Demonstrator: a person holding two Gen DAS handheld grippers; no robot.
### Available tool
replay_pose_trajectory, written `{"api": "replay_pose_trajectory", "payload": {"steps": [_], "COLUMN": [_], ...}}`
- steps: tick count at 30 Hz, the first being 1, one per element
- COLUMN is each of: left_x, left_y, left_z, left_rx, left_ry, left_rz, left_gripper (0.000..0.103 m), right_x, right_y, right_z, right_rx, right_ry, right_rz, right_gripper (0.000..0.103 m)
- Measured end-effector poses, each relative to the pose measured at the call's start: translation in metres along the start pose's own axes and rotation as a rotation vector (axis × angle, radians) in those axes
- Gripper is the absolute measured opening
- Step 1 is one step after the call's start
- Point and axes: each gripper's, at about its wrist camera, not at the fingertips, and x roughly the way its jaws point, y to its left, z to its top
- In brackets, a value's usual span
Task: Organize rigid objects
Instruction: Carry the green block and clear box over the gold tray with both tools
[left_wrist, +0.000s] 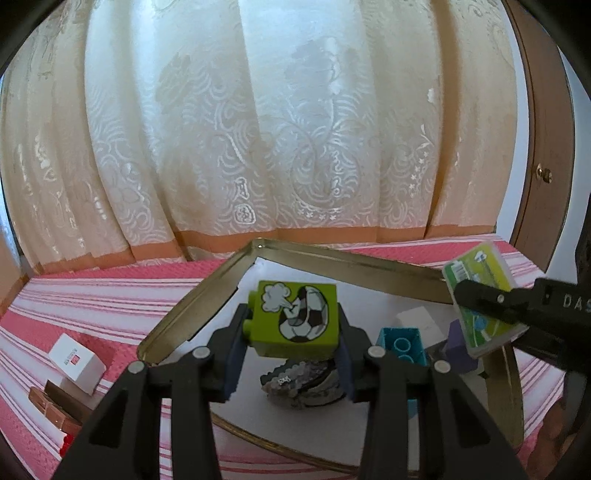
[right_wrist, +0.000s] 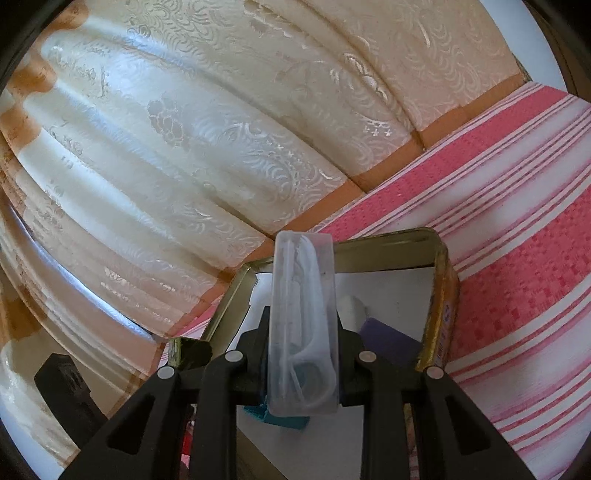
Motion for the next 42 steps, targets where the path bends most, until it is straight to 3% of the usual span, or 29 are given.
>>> {"api": "replay_pose_trajectory", "payload": {"steps": [14, 24, 34, 42], "left_x": [0.005, 0.020, 0.031, 0.041], "left_y": [0.008, 0.032, 0.049, 0.054], "left_z": [0.002, 0.005, 0.013, 0.011], "left_rx": [-0.039, -0.095, -0.105, -0.100], "left_ry": [-0.006, 0.021, 0.033, 0.069], "left_rz": [0.017, 0.034, 0.044, 0.069], "left_gripper": [0.041, 0.041, 0.041, 0.041], "right_x": [-0.004, 0.022, 0.062, 0.090], "right_y": [0.031, 0.067, 0.086, 0.090], "right_z": [-0.002, -0.011, -0.008, -0.016], "right_rx": [-0.111, -0.162, -0.023, -0.051], "right_ry": [-0.084, -0.067, -0.036, 0.007], "right_rz": [0.019, 0.000, 0.011, -0.032], "right_gripper": [0.028, 0.028, 0.028, 0.029]}}
